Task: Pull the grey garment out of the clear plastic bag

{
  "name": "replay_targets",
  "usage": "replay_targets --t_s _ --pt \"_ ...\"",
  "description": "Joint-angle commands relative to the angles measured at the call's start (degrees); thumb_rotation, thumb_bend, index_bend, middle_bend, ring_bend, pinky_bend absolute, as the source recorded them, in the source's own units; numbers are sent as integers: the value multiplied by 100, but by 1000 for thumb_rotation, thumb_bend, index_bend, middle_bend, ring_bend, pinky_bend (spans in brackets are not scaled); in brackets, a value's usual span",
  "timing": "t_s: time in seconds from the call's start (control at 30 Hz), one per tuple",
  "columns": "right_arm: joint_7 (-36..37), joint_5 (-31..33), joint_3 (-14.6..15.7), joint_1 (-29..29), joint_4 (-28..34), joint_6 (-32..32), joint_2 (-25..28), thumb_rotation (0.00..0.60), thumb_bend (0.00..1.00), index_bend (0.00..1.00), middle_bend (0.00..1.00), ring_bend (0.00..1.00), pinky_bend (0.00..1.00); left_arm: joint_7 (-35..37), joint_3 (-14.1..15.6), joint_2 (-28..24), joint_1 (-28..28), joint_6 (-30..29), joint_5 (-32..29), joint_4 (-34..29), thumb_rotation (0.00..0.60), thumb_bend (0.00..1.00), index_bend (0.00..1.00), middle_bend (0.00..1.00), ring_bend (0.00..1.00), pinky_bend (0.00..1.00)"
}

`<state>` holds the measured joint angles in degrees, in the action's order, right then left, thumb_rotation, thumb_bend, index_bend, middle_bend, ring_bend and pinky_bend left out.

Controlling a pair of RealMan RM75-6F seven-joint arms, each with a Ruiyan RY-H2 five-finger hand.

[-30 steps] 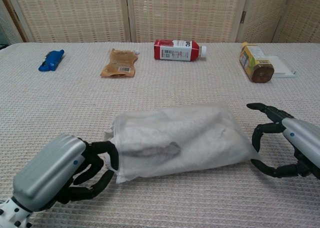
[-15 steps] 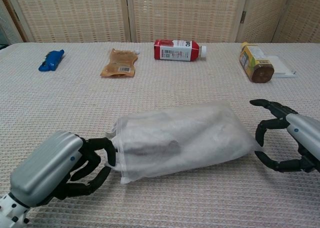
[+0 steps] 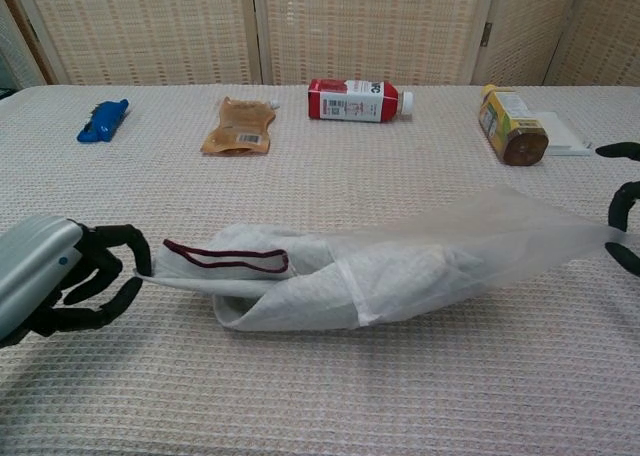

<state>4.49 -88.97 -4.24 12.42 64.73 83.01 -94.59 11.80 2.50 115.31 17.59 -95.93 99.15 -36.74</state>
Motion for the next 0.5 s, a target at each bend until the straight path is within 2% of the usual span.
replay_targets --t_s 0.03,0.2,0.4,0.47,0.5 --pt "-25 114 -111 -39 -13 65 227 600 445 662 73 0 0 110 -110 -191 -23 -64 -129 97 600 572 668 1000 1000 1000" --pt "89 349 -260 -115 -71 72 538 600 445 662 74 0 0 281 -213 -466 -134 -75 -329 161 600 572 669 1000 1000 1000" --pt "299 503 -294 -181 -184 9 638 600 446 662 77 0 0 268 -140 -512 -163 -100 -292 156 600 568 664 1000 1000 1000" --pt "373 521 -235 -193 -206 -103 681 600 422 625 71 0 0 183 -96 -517 -159 20 -294 89 600 530 610 1000 1000 1000" --pt "380 537 -197 -197 -184 -188 728 600 383 563 55 0 0 119 -82 -533 -160 88 -306 16 600 487 548 1000 1000 1000"
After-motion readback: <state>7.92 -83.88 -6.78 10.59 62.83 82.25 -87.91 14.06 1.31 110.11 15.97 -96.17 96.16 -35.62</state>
